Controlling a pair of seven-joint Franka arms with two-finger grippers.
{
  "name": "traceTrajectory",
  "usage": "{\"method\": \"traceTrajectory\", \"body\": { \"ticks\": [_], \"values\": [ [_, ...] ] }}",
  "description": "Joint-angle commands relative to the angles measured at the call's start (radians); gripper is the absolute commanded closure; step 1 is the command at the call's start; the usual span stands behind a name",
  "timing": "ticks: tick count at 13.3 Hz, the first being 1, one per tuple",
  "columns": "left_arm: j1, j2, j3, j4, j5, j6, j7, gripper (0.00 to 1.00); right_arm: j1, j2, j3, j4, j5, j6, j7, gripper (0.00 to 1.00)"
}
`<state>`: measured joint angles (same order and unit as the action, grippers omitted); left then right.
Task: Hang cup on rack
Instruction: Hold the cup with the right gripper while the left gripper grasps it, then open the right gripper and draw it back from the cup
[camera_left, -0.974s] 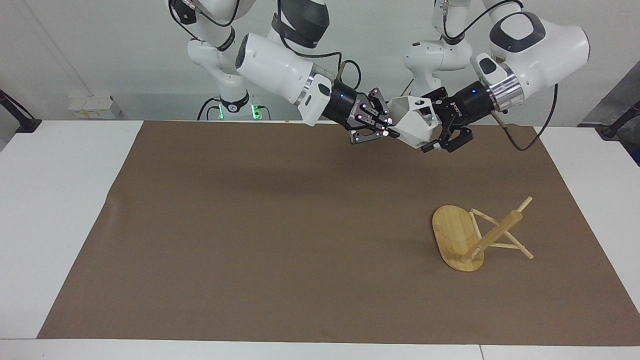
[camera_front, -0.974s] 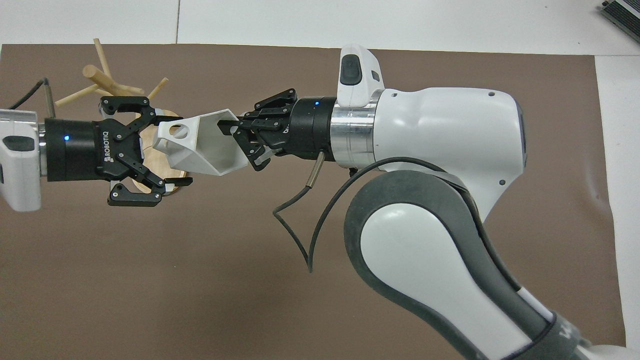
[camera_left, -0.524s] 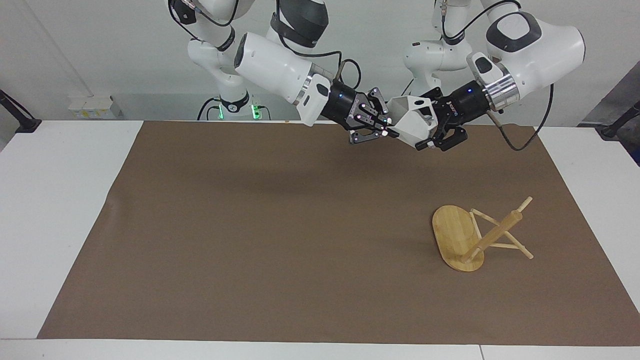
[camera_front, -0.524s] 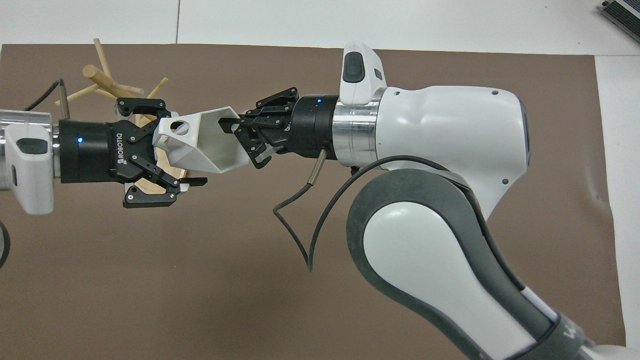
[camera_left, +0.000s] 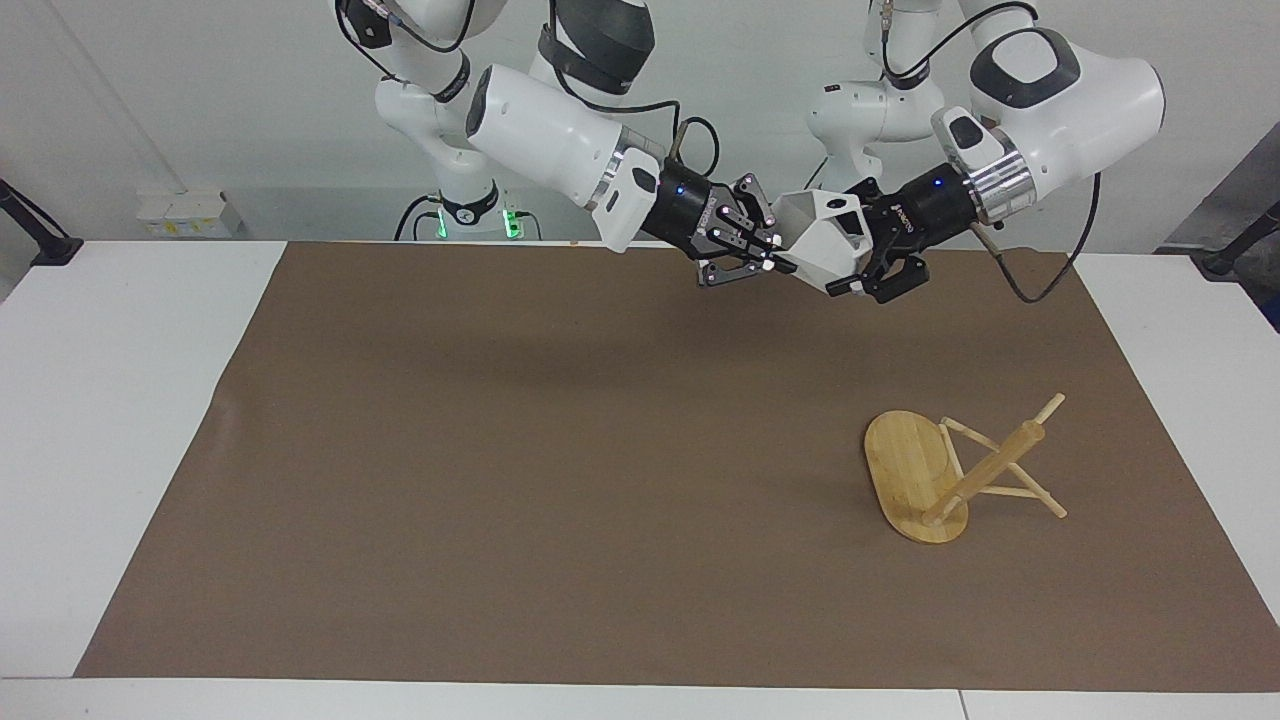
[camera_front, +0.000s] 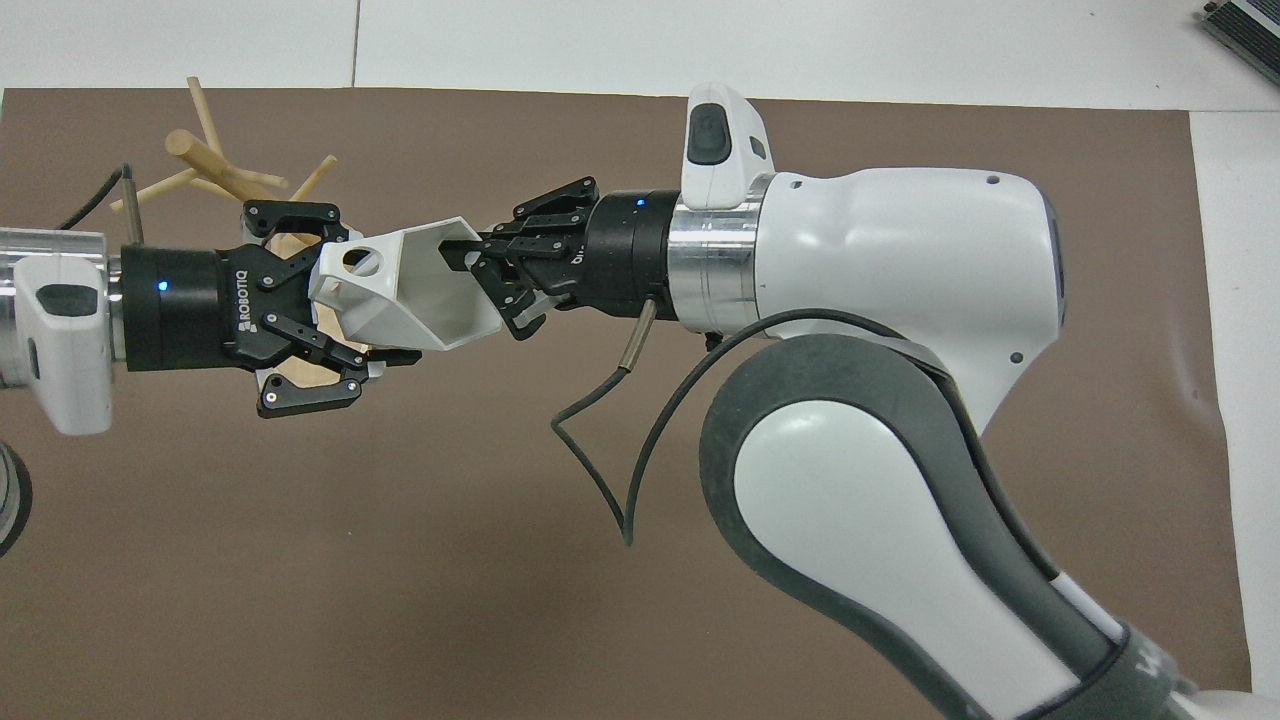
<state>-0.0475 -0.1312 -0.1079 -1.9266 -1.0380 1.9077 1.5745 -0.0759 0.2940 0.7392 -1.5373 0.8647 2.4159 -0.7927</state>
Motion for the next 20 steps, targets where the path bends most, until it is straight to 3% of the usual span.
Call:
{"method": "traceTrajectory", "body": {
  "ticks": [1, 2, 3, 4, 5, 6, 12, 20],
  "values": [
    [-0.029, -0.038, 0.007, -0.043, -0.037, 0.031, 0.001, 1.00, -0.005, -0.006, 0.014, 0.009, -0.004, 0.012, 0.088, 1.00],
    [-0.029, -0.038, 0.007, -0.042, -0.037, 0.031, 0.001, 1.00, -0.002, -0.015, 0.013, 0.009, -0.012, 0.014, 0.131, 0.99],
    [-0.029, -0.038, 0.007, -0.042, -0.037, 0.033, 0.001, 1.00, -0.002, -0.016, 0.012, 0.009, -0.013, 0.019, 0.162, 0.67],
    [-0.029, -0.038, 0.007, -0.042, -0.037, 0.033, 0.001, 1.00, -0.002, -0.018, 0.014, 0.009, -0.015, 0.025, 0.174, 0.56],
    [-0.029, -0.038, 0.007, -0.042, -0.037, 0.033, 0.001, 1.00, 0.001, -0.021, 0.014, 0.009, -0.013, 0.031, 0.175, 0.24],
    [-0.029, -0.038, 0.007, -0.042, -0.037, 0.033, 0.001, 1.00, -0.001, -0.021, 0.014, 0.009, -0.015, 0.031, 0.173, 0.00],
    [-0.029, -0.036, 0.008, -0.043, -0.036, 0.056, 0.004, 1.00, -0.001, -0.033, 0.013, 0.009, -0.009, 0.029, 0.176, 0.00],
    [-0.012, -0.042, 0.011, -0.090, -0.017, 0.186, -0.024, 1.00, -0.045, -0.099, -0.003, -0.038, -0.016, 0.017, 0.202, 0.00]
  ]
}}
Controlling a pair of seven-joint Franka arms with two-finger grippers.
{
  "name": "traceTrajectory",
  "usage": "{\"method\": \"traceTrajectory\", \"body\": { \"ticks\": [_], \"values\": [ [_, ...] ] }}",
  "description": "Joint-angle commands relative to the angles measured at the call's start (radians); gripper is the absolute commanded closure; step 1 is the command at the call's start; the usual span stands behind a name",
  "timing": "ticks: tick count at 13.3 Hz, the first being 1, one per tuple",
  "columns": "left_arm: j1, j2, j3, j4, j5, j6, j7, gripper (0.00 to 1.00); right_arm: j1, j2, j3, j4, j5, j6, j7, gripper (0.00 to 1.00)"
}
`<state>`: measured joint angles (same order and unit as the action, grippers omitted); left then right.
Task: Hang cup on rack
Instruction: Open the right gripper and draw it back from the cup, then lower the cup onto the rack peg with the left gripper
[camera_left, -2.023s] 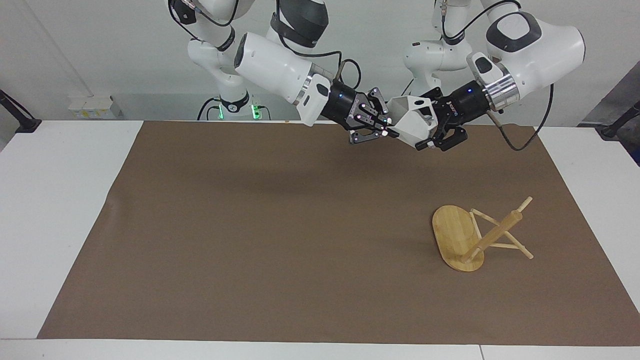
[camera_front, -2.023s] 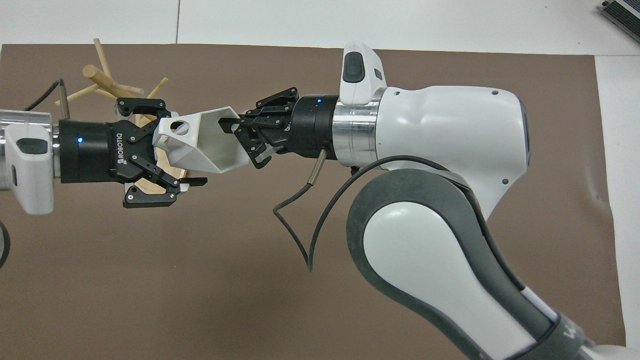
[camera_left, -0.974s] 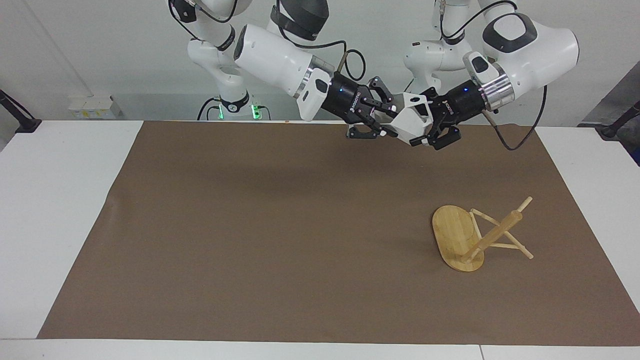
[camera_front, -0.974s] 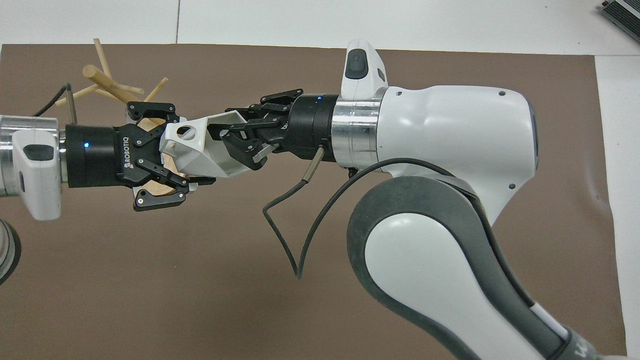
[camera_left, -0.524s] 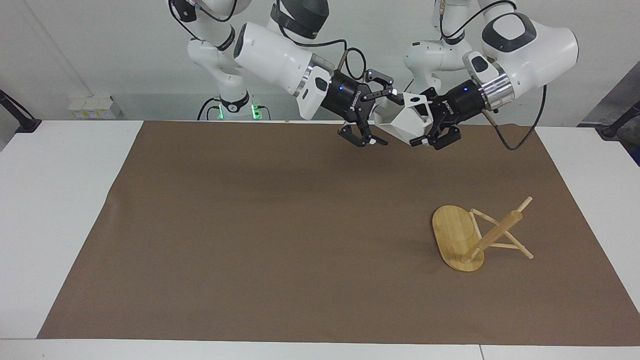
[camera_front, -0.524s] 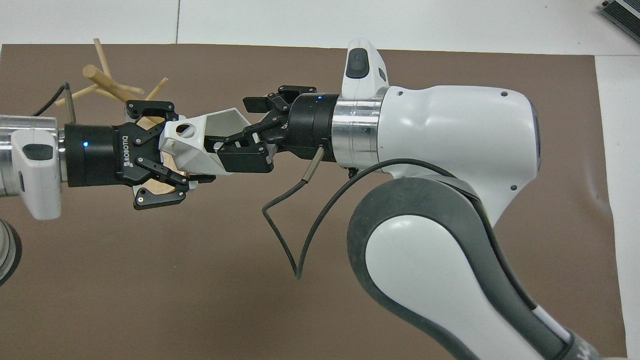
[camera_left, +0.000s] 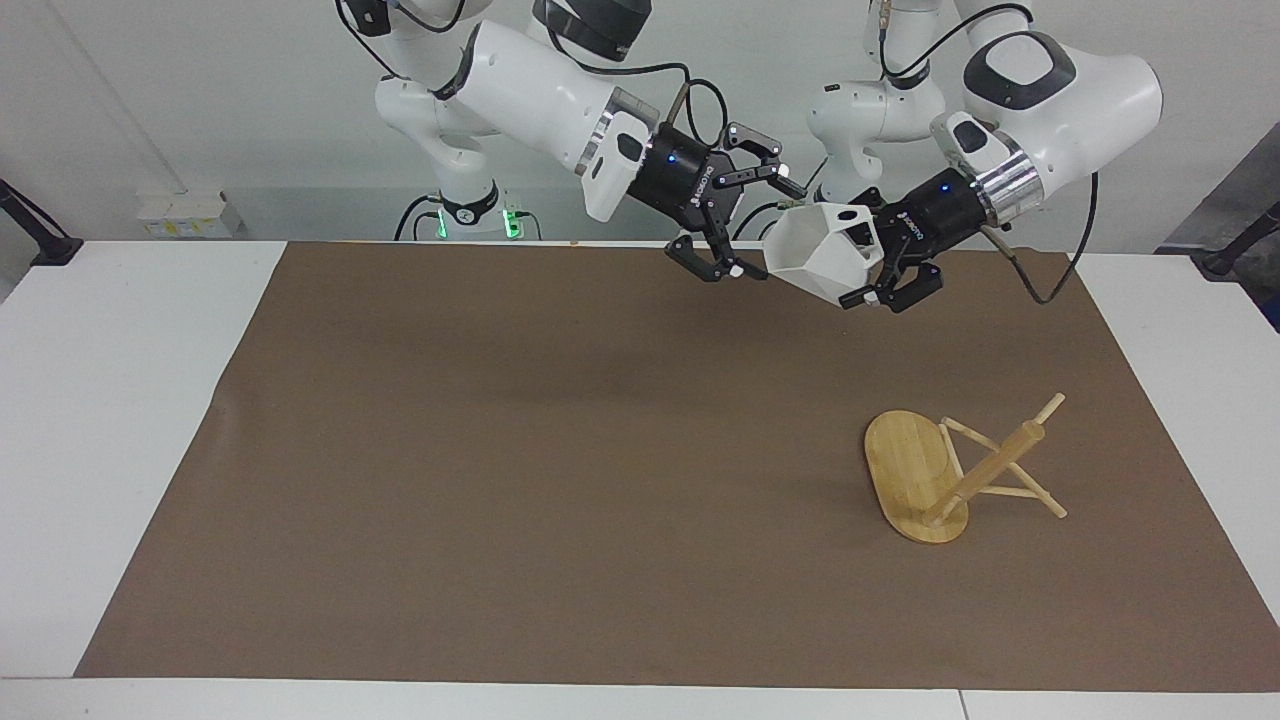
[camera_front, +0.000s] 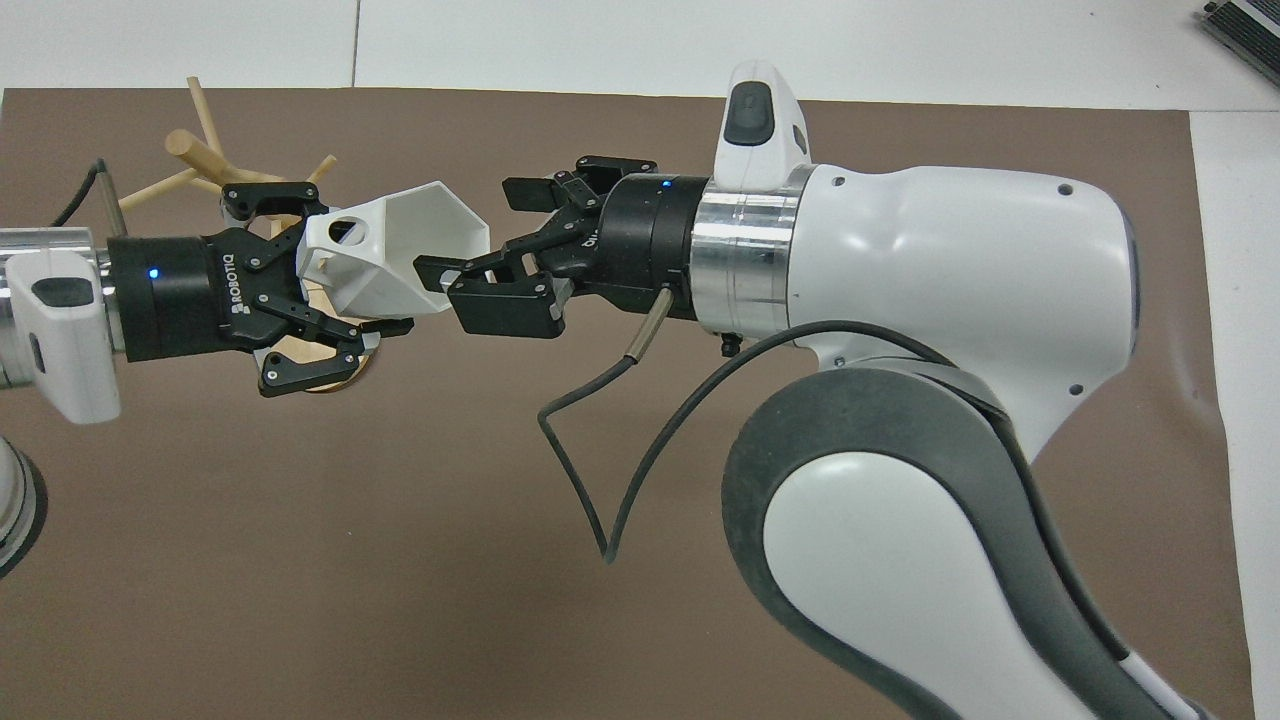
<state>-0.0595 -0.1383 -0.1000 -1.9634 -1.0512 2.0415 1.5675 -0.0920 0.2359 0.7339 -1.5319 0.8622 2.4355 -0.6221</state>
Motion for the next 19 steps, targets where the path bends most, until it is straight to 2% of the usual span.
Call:
{"method": "traceTrajectory", "body": {
  "ticks": [1, 3, 6, 8, 11, 13, 17, 19],
  "values": [
    [0.000, -0.040, 0.003, -0.067, 0.008, 0.074, -0.055, 1.00, -0.049, -0.055, 0.001, -0.062, -0.014, -0.003, 0.033, 0.00],
    [0.000, -0.041, 0.003, -0.081, 0.019, 0.124, -0.115, 1.00, -0.102, -0.085, 0.001, -0.120, -0.014, -0.004, 0.033, 0.00],
    [-0.014, -0.052, 0.000, -0.135, 0.025, 0.254, -0.257, 1.00, -0.237, -0.186, 0.001, -0.307, -0.015, -0.035, 0.035, 0.00],
    [-0.042, -0.055, -0.007, -0.181, 0.025, 0.379, -0.353, 1.00, -0.349, -0.239, -0.007, -0.355, -0.032, -0.195, 0.038, 0.00],
    [-0.075, -0.038, -0.010, -0.247, 0.025, 0.532, -0.478, 1.00, -0.429, -0.247, -0.010, -0.363, -0.313, -0.285, 0.120, 0.00],
    [-0.079, -0.020, -0.009, -0.261, 0.025, 0.568, -0.602, 1.00, -0.439, -0.244, -0.010, -0.363, -0.490, -0.303, 0.249, 0.00],
    [-0.080, 0.032, -0.010, -0.259, 0.025, 0.653, -0.623, 1.00, -0.439, -0.250, -0.011, -0.358, -0.753, -0.420, 0.523, 0.00],
    [-0.100, 0.071, -0.009, -0.252, 0.023, 0.725, -0.624, 1.00, -0.443, -0.250, -0.022, -0.358, -0.816, -0.464, 0.561, 0.00]
  ]
}}
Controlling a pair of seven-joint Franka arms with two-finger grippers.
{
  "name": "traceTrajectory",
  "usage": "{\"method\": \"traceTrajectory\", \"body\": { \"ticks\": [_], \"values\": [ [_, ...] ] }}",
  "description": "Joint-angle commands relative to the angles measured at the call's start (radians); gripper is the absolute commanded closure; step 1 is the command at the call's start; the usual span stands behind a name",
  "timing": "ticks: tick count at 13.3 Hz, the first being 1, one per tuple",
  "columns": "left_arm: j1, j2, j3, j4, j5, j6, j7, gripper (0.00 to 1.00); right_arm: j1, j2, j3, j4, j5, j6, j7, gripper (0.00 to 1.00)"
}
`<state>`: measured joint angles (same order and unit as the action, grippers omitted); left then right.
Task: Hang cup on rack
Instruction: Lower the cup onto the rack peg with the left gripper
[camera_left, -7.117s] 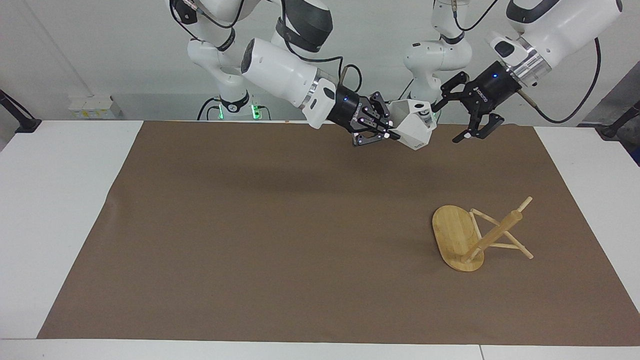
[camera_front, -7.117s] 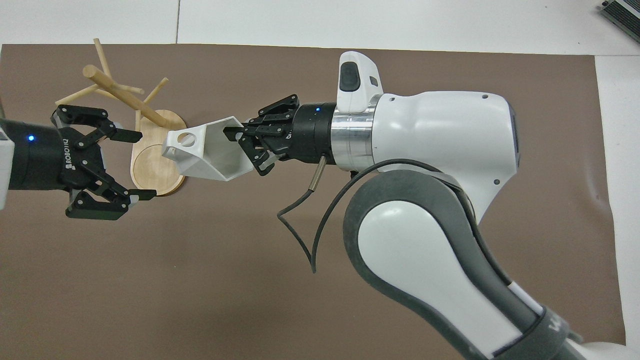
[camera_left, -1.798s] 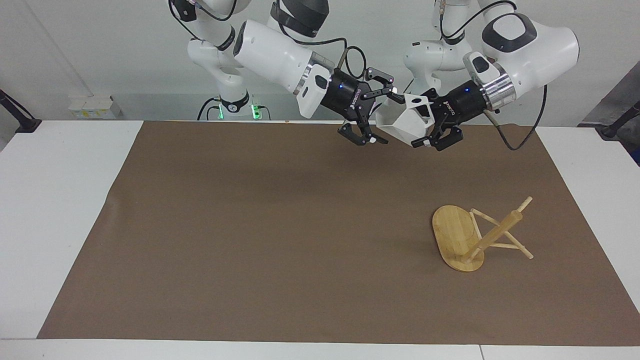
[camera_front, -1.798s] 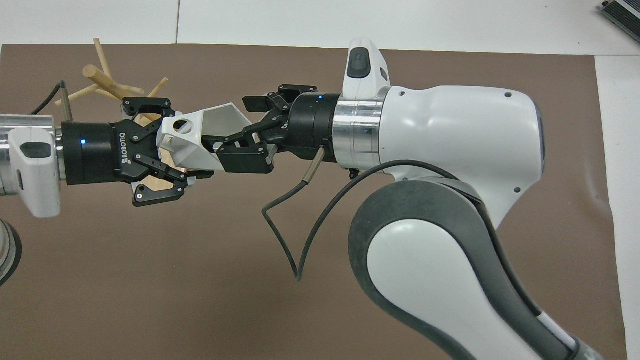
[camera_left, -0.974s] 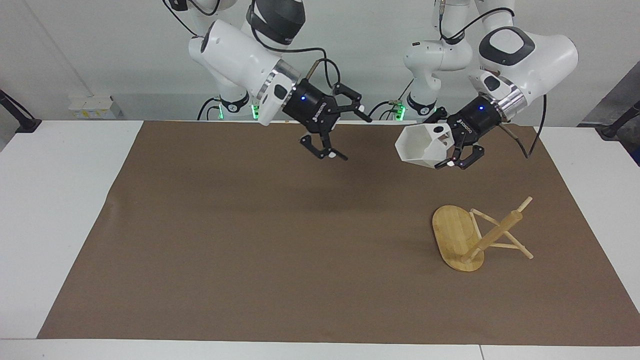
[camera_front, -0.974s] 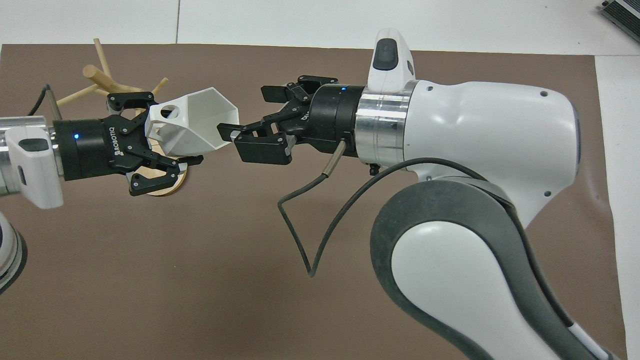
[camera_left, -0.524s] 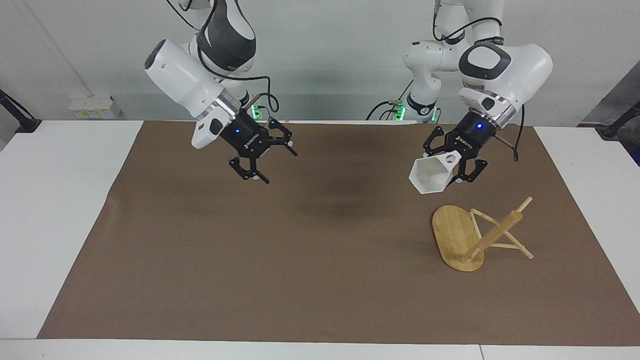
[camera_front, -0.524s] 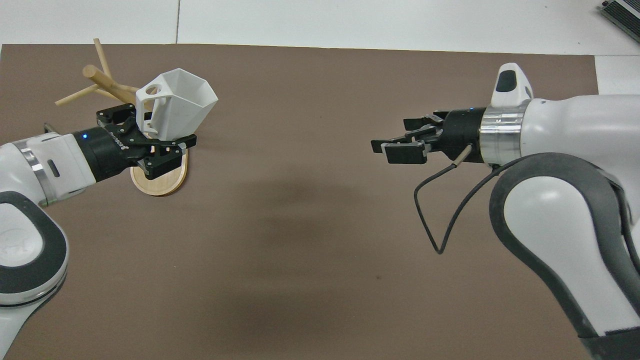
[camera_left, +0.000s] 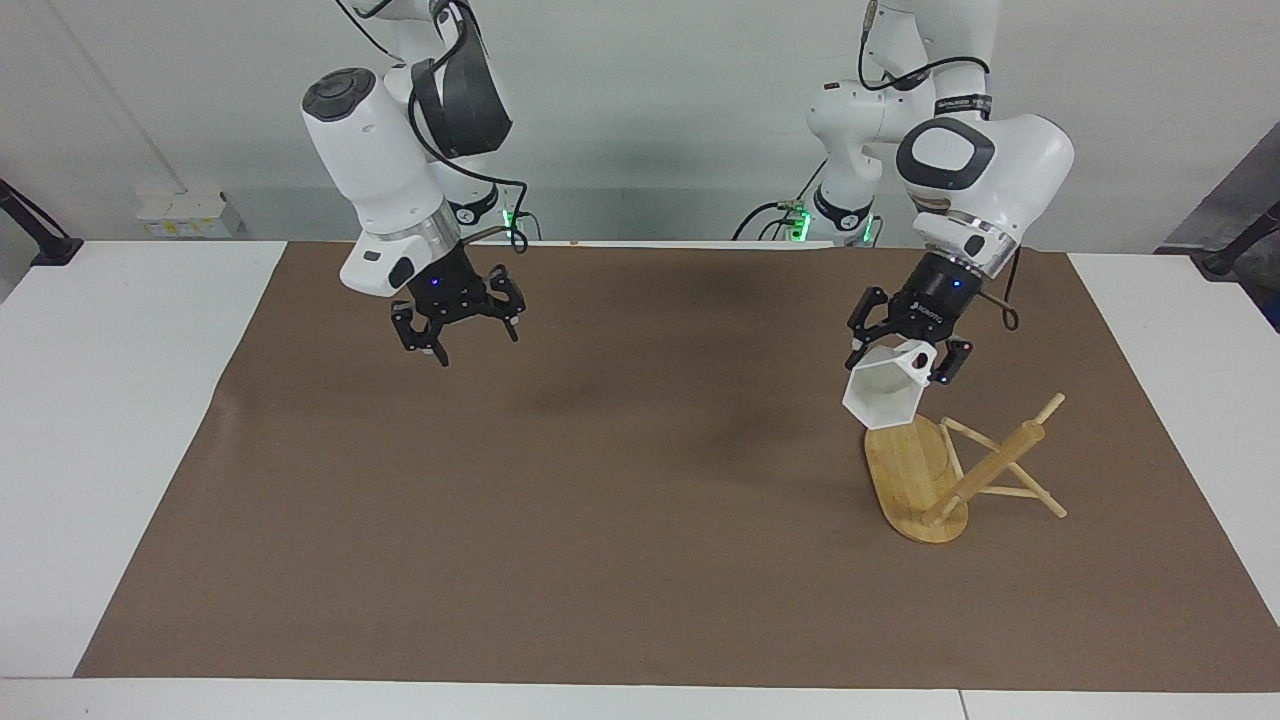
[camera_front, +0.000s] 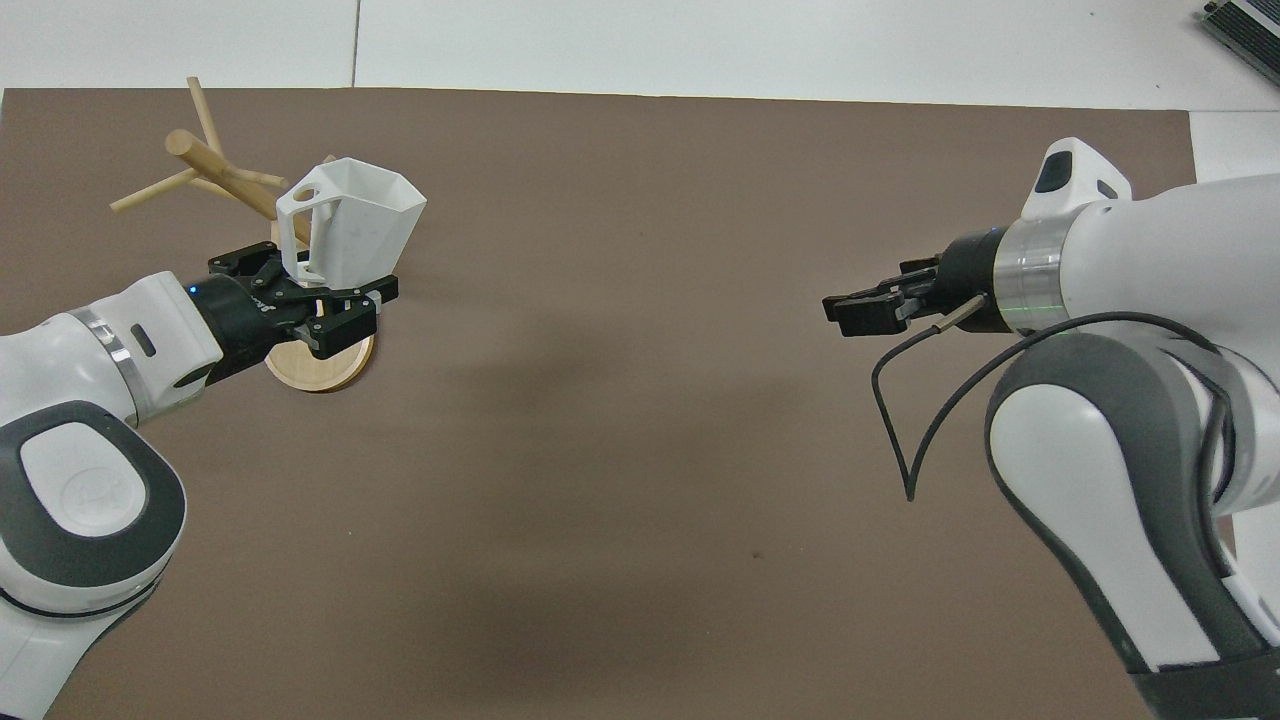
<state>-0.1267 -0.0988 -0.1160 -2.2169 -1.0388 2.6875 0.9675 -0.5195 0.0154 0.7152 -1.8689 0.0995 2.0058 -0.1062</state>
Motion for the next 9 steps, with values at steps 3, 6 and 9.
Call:
{"method": "traceTrajectory", "body": {
  "ticks": [3, 6, 9],
  "values": [
    [-0.041, 0.077, 0.007, 0.009, 0.011, 0.143, -0.026, 1.00, -0.017, -0.029, -0.045, -0.010, -0.087, -0.088, 0.055, 0.00],
    [-0.044, 0.093, 0.007, 0.011, 0.011, 0.184, -0.027, 1.00, -0.020, -0.017, -0.065, 0.034, -0.098, -0.126, 0.080, 0.00],
    [-0.044, 0.119, 0.007, 0.034, 0.009, 0.199, -0.032, 1.00, -0.024, -0.011, -0.100, 0.119, -0.116, -0.228, 0.091, 0.00]
  ]
}}
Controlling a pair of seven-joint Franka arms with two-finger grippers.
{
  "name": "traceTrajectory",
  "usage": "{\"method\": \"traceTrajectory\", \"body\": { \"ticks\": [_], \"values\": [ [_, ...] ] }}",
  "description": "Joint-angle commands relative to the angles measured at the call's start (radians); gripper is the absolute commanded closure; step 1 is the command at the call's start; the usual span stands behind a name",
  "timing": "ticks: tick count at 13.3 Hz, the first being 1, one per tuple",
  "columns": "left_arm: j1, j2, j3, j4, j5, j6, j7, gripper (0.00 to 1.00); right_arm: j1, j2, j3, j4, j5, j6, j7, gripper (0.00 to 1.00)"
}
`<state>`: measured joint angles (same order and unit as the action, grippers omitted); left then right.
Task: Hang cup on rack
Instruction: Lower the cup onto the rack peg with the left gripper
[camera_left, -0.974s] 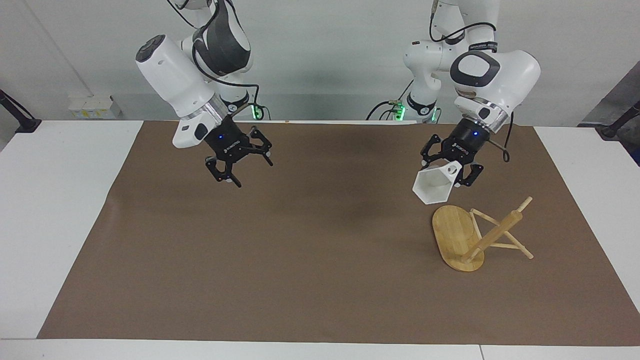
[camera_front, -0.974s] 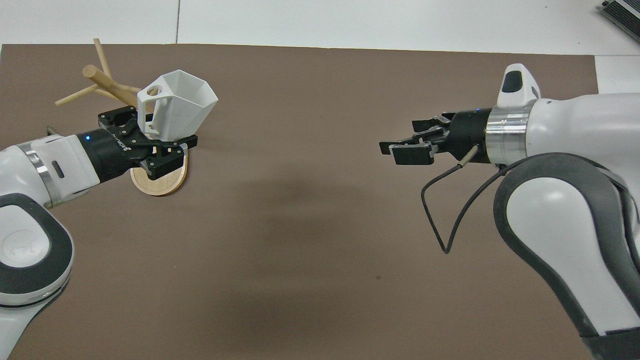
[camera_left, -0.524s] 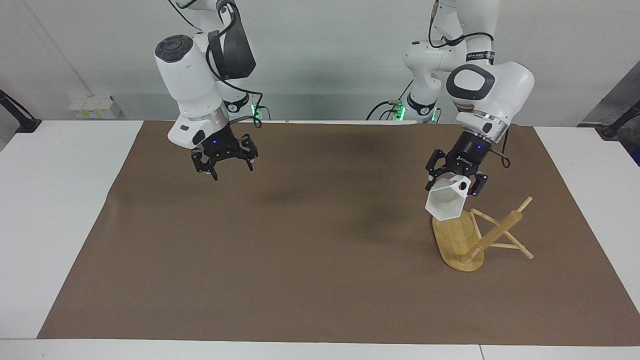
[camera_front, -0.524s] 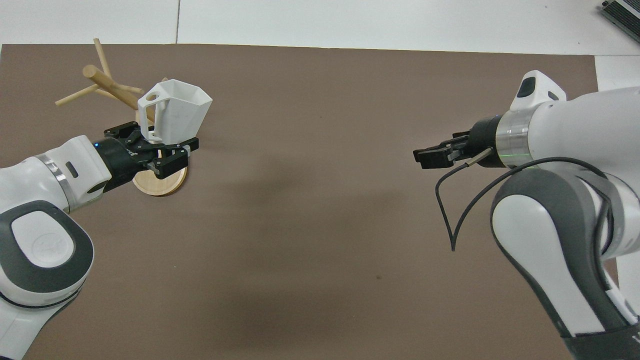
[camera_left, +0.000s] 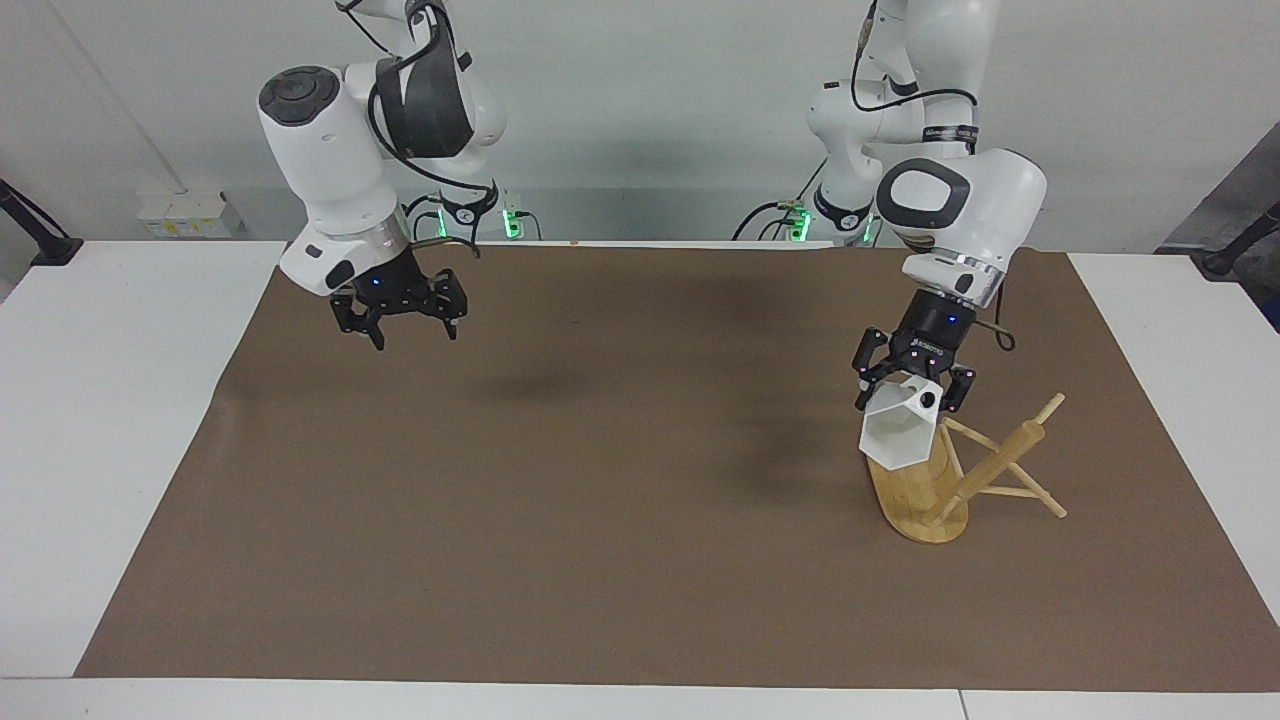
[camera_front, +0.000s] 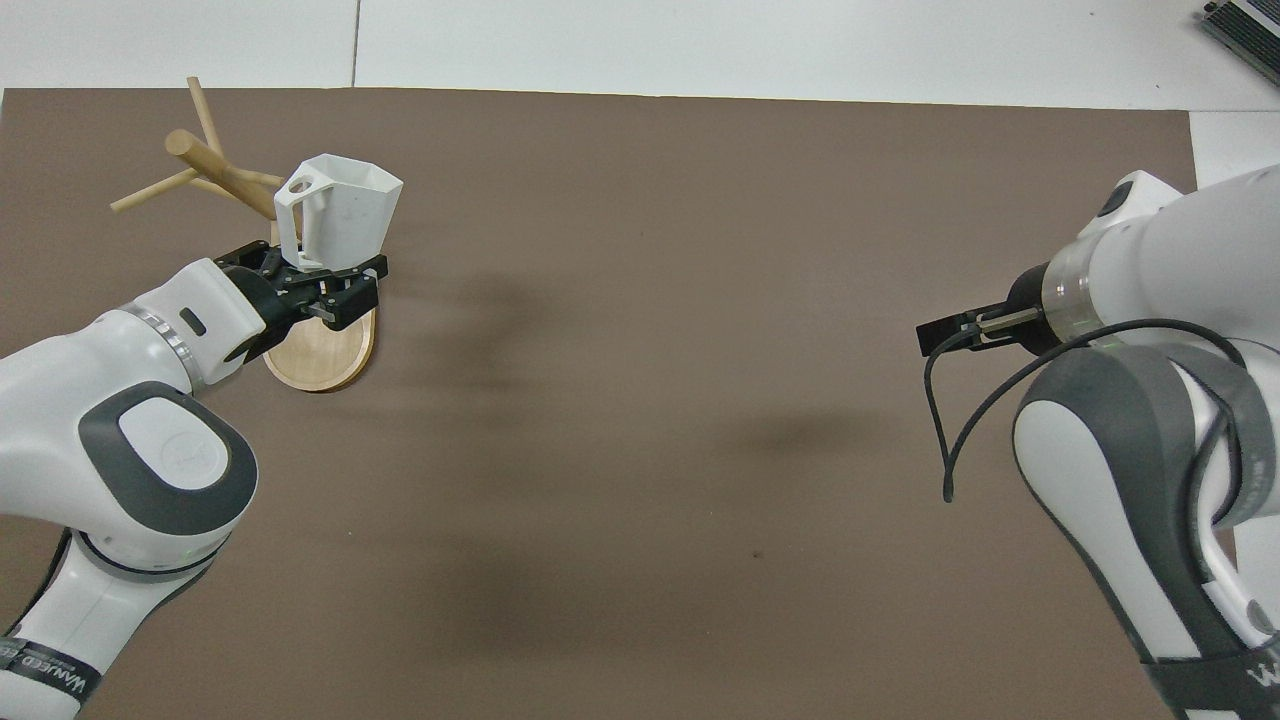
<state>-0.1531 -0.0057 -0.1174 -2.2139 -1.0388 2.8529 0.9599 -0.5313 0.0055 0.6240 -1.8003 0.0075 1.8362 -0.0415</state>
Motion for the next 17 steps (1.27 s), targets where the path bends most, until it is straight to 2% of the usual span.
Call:
{"method": "traceTrajectory", "body": {
  "ticks": [1, 3, 6, 8, 9, 10, 13, 16, 17],
  "values": [
    [-0.016, 0.042, 0.010, 0.040, 0.009, 0.034, -0.033, 1.00, -0.012, 0.001, -0.029, 0.050, -0.024, -0.052, 0.025, 0.00],
    [-0.010, 0.055, 0.012, 0.051, 0.009, 0.036, -0.036, 1.00, -0.024, 0.002, -0.061, 0.039, -0.020, -0.003, 0.025, 0.00],
    [-0.002, 0.062, 0.013, 0.065, 0.009, 0.034, -0.040, 1.00, -0.032, 0.004, -0.067, 0.038, -0.023, 0.028, 0.014, 0.00],
    [0.000, 0.062, 0.018, 0.065, 0.009, 0.034, -0.059, 1.00, -0.012, 0.005, -0.111, 0.038, -0.023, 0.029, 0.005, 0.00],
    [0.001, 0.062, 0.019, 0.063, 0.009, 0.034, -0.063, 1.00, 0.013, 0.007, -0.144, 0.044, -0.021, 0.029, 0.002, 0.00],
    [0.004, 0.062, 0.021, 0.063, 0.009, 0.034, -0.079, 1.00, 0.074, 0.005, -0.209, 0.048, -0.020, 0.014, 0.011, 0.00],
    [0.009, 0.061, 0.019, 0.049, 0.009, 0.031, -0.119, 1.00, 0.267, 0.004, -0.444, 0.077, -0.006, -0.014, 0.012, 0.00],
    [0.012, 0.058, 0.019, 0.045, 0.009, 0.031, -0.121, 1.00, 0.309, 0.005, -0.477, 0.143, -0.004, -0.095, 0.015, 0.00],
    [0.013, 0.059, 0.021, 0.046, 0.009, 0.023, -0.119, 0.91, 0.321, 0.005, -0.481, 0.160, -0.006, -0.121, 0.015, 0.00]
  ]
}}
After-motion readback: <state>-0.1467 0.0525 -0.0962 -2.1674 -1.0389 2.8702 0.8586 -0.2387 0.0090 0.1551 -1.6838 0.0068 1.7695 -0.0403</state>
